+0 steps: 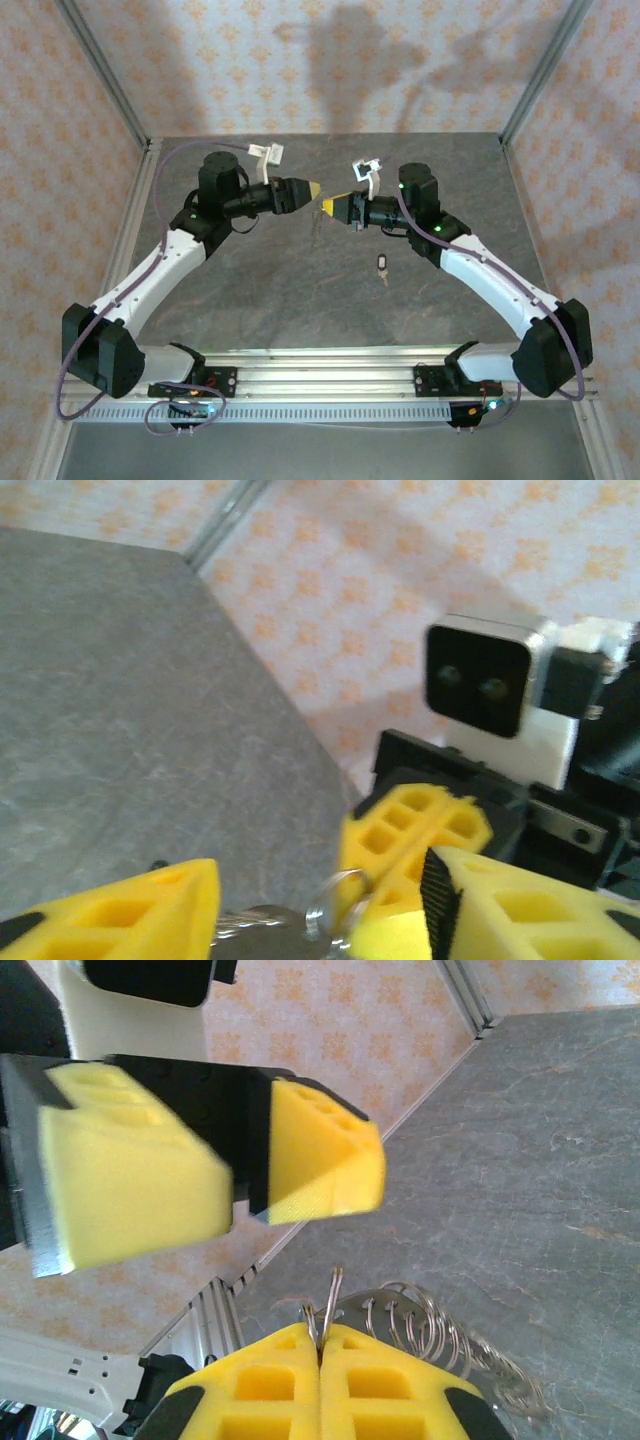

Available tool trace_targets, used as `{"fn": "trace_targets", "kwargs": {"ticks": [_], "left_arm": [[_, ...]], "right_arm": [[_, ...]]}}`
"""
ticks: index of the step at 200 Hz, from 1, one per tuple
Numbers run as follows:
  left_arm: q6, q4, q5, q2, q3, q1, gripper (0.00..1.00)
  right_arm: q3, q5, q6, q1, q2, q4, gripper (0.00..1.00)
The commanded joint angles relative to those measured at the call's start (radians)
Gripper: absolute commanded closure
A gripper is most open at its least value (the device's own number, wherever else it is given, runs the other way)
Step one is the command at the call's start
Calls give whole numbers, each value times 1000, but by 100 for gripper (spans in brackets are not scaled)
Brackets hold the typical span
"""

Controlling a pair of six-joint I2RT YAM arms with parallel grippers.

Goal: Put the keys on the keyring

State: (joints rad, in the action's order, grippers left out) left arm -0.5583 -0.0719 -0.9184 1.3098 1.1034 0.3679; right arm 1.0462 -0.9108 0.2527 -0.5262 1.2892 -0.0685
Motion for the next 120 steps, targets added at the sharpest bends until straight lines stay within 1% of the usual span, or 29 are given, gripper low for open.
{"fn": "trace_targets", "kwargs": {"ticks": [1,20,29,42,120], "left_arm": [[61,-11,-39,-13,27,11,51],[50,-48,-46,-31,7,19,57],[54,-51,-45,-36,3,26,59],[57,-49,-49,-39,1,35,64],[80,-25,-54,-47,-14,71,65]], "right_arm": [[5,-12,11,8,-31,-25,100],[5,-7,17,8,-35,-22,100],[5,-10,22,8,-38,-23,100],[3,-11,23,8,-42,-22,100],[0,0,27,9,-54,-28,100]]}}
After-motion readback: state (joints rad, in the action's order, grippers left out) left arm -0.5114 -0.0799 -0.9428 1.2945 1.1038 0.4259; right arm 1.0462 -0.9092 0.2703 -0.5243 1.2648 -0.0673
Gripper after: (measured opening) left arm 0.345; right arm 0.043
